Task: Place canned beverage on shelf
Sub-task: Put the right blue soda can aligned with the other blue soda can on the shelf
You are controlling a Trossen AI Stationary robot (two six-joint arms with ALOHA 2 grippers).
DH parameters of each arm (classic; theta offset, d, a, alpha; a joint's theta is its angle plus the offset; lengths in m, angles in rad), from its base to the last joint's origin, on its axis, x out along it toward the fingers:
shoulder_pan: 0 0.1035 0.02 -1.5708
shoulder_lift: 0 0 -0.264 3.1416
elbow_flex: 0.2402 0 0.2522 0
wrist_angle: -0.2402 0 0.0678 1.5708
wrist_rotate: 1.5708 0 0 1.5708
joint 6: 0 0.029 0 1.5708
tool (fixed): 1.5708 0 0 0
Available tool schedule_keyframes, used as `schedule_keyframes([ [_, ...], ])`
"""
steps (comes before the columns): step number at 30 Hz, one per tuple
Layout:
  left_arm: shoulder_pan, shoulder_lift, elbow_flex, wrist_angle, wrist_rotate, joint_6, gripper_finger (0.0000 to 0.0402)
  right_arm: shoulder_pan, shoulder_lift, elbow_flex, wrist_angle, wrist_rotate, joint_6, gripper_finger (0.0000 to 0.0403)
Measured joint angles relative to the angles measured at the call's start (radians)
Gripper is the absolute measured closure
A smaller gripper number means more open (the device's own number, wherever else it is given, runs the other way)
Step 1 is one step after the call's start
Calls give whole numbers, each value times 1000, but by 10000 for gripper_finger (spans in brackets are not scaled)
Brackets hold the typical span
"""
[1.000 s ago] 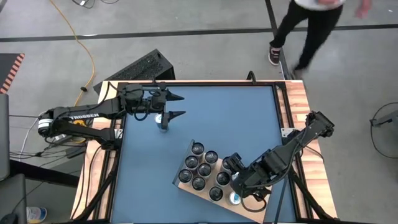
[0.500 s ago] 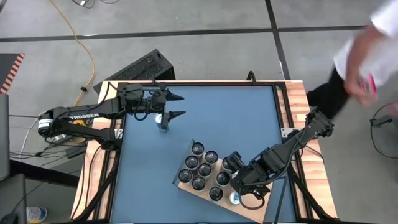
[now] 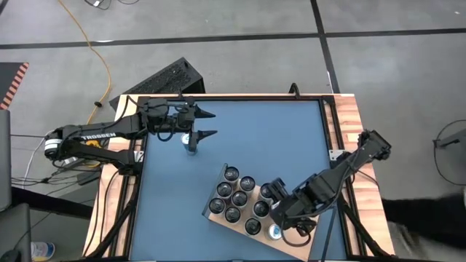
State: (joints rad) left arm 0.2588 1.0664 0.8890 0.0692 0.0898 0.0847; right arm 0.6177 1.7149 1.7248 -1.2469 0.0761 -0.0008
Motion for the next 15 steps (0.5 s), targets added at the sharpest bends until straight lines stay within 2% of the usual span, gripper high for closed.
schedule_keyframes([
  [5, 0, 0, 0, 0, 0, -8, 132, 14, 0, 0, -1, -6, 60, 133],
  [15, 0, 0, 0, 0, 0, -24, 132, 31, -2, -34, 12, -1, 79, 133],
])
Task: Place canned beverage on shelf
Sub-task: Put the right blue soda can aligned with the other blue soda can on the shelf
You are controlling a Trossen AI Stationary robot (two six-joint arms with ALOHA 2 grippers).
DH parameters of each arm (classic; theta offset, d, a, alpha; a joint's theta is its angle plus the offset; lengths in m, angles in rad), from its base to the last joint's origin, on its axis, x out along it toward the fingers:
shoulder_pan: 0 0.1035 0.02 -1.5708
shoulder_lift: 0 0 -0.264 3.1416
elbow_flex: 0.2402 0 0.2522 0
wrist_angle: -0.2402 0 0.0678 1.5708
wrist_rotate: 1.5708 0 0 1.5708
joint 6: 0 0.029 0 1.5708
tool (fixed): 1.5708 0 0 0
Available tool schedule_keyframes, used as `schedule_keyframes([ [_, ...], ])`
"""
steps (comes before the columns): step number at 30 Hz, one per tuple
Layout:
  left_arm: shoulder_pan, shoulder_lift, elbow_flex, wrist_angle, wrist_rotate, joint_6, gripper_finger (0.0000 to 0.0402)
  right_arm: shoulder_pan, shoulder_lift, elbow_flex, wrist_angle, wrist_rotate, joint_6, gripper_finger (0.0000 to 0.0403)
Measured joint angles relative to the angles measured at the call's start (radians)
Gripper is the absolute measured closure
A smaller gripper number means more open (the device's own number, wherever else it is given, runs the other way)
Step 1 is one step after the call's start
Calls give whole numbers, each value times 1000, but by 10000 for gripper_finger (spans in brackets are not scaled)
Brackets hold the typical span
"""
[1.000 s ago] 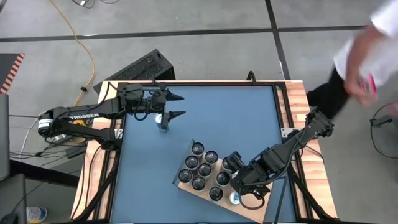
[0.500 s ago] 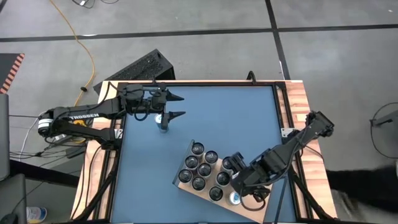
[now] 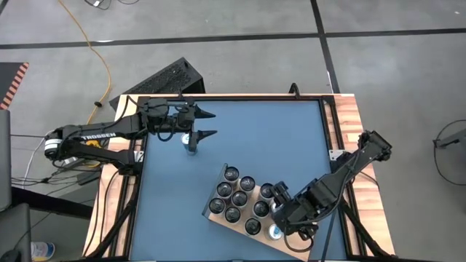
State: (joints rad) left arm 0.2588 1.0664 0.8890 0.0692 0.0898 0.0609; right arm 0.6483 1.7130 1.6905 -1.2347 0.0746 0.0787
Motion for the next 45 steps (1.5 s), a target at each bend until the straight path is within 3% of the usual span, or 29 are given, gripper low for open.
schedule_keyframes([
  [30, 0, 0, 0, 0, 0, -5, 132, 19, 0, -4, 15, 0, 112, 133],
  [35, 0, 0, 0, 0, 0, -5, 132, 16, -6, -5, -3, 28, 186, 133],
  [45, 0, 0, 0, 5, 0, -10, 132, -2, -16, -5, -81, 52, 175, 133],
])
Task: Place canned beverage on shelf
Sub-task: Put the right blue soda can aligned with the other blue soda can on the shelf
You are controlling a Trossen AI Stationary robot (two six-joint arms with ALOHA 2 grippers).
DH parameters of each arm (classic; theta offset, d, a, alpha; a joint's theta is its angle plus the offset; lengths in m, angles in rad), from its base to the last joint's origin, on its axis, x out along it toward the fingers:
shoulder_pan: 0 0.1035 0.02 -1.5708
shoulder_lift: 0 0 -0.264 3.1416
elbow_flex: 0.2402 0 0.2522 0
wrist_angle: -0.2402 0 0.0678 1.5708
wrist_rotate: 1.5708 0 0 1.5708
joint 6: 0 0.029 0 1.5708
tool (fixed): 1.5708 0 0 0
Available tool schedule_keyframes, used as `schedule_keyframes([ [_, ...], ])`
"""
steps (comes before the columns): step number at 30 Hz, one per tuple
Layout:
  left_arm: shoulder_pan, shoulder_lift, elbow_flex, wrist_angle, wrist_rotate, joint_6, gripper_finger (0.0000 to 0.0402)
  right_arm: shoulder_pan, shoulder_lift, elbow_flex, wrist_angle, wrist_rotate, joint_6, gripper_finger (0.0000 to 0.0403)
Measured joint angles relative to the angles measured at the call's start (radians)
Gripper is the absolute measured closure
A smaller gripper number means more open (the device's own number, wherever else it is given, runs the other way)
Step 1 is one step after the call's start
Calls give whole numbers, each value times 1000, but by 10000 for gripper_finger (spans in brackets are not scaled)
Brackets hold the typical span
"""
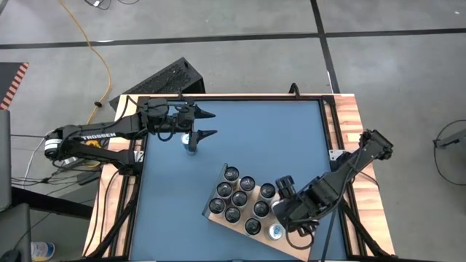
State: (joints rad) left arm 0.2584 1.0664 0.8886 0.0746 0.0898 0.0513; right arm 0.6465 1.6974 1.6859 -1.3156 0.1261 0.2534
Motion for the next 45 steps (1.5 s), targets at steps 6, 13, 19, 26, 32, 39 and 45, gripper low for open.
schedule_keyframes([
  [6, 0, 0, 0, -1, 0, 1, 132, -20, 0, 0, 16, 7, -104, 133],
  [13, 0, 0, 0, -18, 0, 4, 132, -37, 0, 0, 19, 6, -143, 133],
  [19, 0, 0, 0, -19, 0, 5, 132, -41, 0, 0, 46, -12, -186, 133],
  [26, 0, 0, 0, -31, 0, 5, 132, -47, 0, -11, 77, -50, -183, 133],
  [32, 0, 0, 0, -34, 0, 5, 132, -43, 0, -27, 101, -60, -178, 133],
  [39, 0, 0, 0, -33, 0, 5, 132, -23, 0, -28, 102, -79, -122, 133],
  [45, 0, 0, 0, -32, 0, -1, 132, -7, 0, -28, 102, -79, -119, 133],
])
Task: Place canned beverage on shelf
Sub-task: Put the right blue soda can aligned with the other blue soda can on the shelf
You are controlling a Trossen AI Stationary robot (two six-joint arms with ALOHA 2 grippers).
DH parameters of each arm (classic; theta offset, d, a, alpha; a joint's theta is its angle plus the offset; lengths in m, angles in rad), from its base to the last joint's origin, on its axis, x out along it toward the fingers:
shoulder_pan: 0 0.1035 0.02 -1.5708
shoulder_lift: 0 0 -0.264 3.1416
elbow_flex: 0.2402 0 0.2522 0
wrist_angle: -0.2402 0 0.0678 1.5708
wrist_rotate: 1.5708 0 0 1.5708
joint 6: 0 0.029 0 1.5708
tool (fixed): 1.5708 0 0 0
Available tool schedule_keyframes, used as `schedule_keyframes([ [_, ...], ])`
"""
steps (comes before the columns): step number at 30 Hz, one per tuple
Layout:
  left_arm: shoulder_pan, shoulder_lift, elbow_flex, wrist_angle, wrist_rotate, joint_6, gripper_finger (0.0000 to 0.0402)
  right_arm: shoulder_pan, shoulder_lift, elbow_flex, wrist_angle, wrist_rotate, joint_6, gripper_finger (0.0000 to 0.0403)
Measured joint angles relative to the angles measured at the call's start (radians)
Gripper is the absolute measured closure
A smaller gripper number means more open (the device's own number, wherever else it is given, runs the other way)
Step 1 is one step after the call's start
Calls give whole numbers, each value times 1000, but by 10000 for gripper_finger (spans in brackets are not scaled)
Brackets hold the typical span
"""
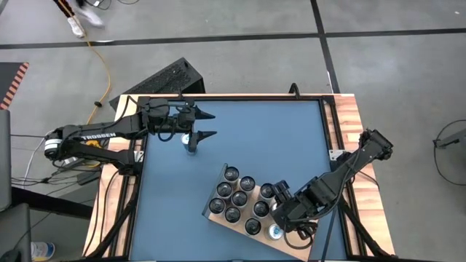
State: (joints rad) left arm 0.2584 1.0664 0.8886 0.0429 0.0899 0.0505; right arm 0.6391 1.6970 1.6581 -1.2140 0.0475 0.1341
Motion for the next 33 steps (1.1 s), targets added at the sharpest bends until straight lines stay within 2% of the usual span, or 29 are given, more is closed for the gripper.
schedule_keyframes([
  [10, 0, 0, 0, 0, 0, -6, 132, 10, 0, 0, -7, -16, 68, 133],
  [26, 0, 0, 0, 0, 0, -6, 132, 39, 0, 1, -5, 0, 79, 133],
  [33, 0, 0, 0, 8, -21, -7, 132, 39, 1, 93, -65, 4, 102, 133],
])
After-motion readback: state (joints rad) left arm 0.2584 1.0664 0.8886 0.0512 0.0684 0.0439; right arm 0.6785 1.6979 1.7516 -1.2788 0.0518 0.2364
